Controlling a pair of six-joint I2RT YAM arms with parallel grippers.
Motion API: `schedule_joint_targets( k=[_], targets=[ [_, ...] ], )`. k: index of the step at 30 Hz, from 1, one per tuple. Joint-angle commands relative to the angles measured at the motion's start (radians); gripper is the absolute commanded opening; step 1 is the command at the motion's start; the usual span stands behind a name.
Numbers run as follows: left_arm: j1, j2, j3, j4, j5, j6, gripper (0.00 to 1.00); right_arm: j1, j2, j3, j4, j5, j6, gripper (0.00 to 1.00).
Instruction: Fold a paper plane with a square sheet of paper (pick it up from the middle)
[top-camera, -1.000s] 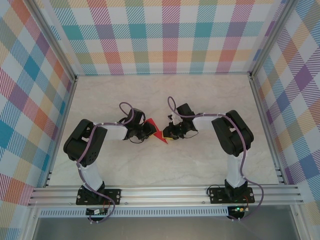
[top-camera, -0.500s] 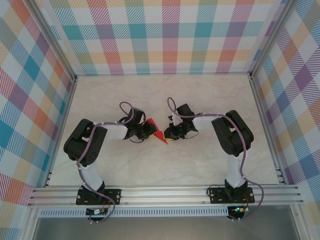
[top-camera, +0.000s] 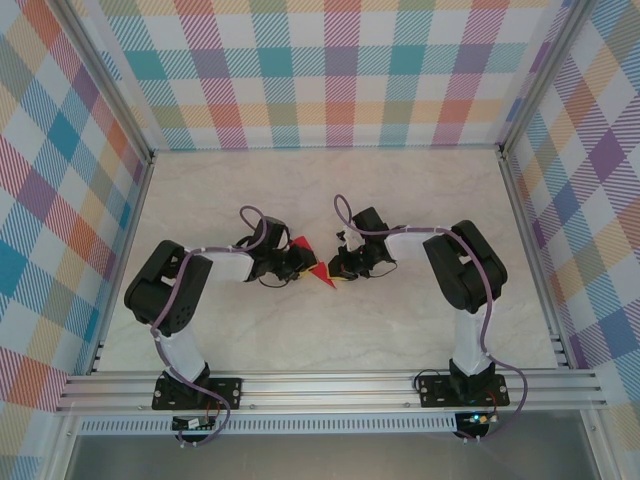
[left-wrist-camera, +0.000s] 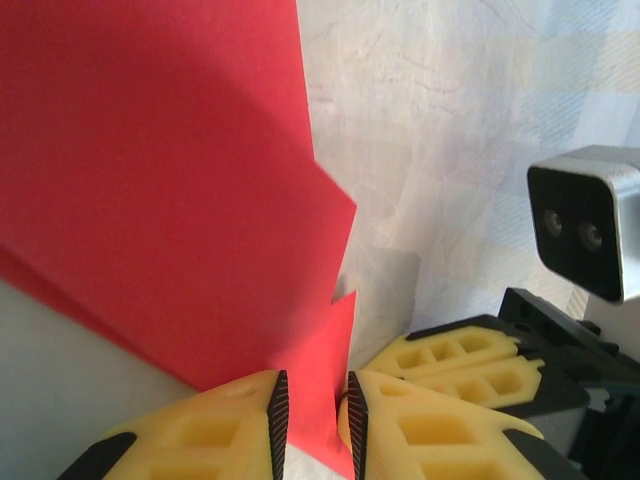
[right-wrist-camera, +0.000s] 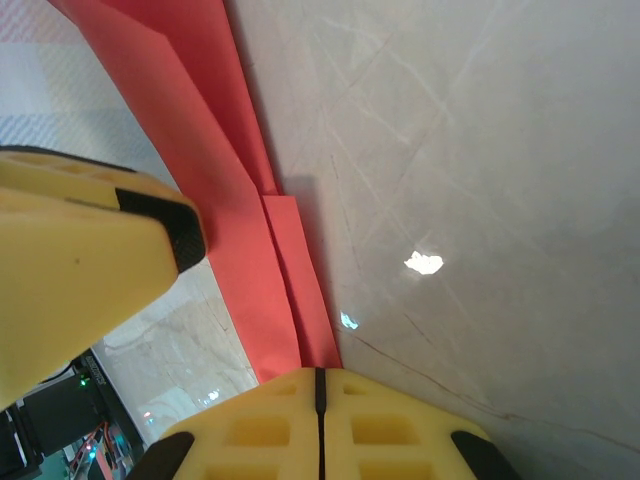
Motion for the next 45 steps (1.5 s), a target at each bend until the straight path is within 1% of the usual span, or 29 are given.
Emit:
schedule_joint_targets(
  k=[1,7,14,20,28,36,42,45],
  targets=[
    [-0.022,-0.041,-0.021,0.013,0.017,-0.011,0.23,0.01,0.02,0.011,-0.036,0.031,-0.014,0.07],
    [-0.026,-0.015,-0.018,-0.004,-0.019,-0.003,0.19,0.009,-0.013,0.002,0.009,0.002,0.007,0.1],
    [-0.025,0.016,0.011,-0.028,-0.042,0.002,0.17,0.008,-0.047,-0.004,0.027,-0.021,0.01,0.14],
    [-0.025,0.039,0.031,-0.065,-0.063,-0.007,0.15,0.009,-0.082,-0.042,0.062,-0.043,0.001,0.18],
    [-0.025,0.048,0.046,-0.093,-0.079,-0.017,0.15,0.019,-0.099,-0.063,0.041,-0.018,-0.043,0.24],
    [-0.025,0.056,0.058,-0.116,-0.087,-0.021,0.15,0.039,-0.083,-0.049,0.029,-0.025,-0.076,0.24],
    [-0.025,0.055,0.059,-0.117,-0.087,-0.023,0.15,0.046,-0.058,-0.023,0.008,0.001,-0.102,0.24],
    [-0.025,0.05,0.063,-0.118,-0.084,-0.024,0.15,0.052,-0.052,-0.013,0.007,0.038,-0.124,0.24]
  ],
)
